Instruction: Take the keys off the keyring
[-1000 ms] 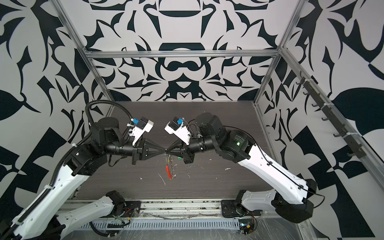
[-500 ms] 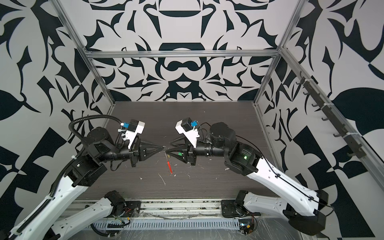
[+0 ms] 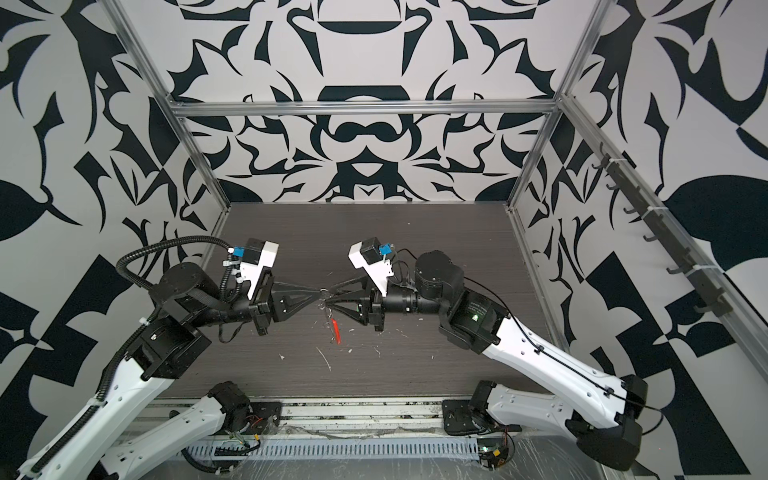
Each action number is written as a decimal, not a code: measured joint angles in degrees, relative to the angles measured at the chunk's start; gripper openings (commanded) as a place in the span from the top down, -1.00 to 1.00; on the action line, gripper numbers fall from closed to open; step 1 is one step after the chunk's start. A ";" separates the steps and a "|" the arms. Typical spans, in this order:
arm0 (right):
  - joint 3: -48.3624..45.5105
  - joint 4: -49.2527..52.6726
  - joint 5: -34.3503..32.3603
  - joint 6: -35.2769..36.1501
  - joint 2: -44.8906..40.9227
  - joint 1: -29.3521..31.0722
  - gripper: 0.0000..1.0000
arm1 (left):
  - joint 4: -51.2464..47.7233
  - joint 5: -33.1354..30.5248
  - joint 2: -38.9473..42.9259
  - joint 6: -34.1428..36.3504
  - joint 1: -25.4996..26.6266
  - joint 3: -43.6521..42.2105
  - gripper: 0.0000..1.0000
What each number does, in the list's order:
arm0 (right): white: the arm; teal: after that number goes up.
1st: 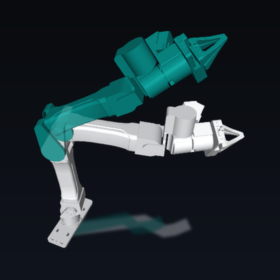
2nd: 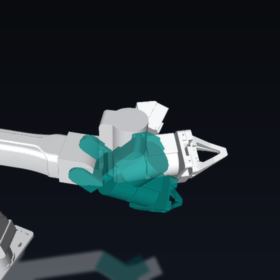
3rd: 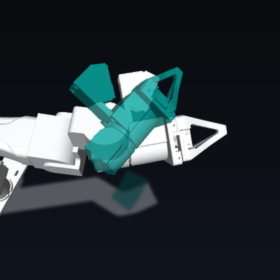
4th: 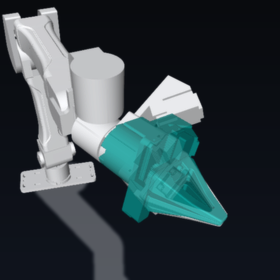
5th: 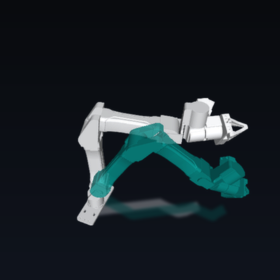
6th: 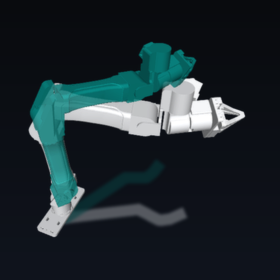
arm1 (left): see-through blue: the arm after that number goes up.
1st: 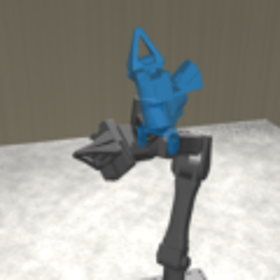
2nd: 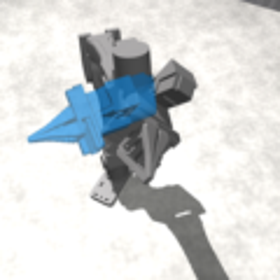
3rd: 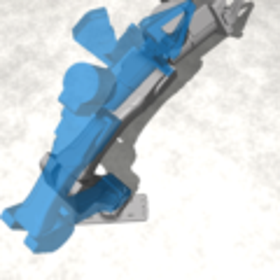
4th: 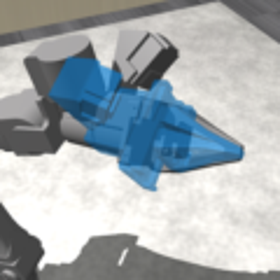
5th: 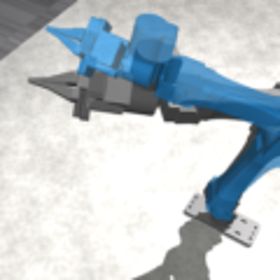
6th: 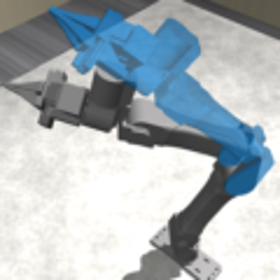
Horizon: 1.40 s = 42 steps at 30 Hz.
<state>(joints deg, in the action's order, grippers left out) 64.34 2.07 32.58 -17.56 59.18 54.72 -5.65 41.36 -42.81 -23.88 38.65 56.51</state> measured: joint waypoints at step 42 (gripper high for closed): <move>13.22 21.88 2.86 4.79 5.05 -1.14 1.00 | -22.40 -0.35 -6.08 7.74 0.00 13.81 0.39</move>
<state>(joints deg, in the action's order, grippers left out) 77.56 23.94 35.44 -12.78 64.23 53.58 -28.05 41.01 -48.88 -16.14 38.65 70.32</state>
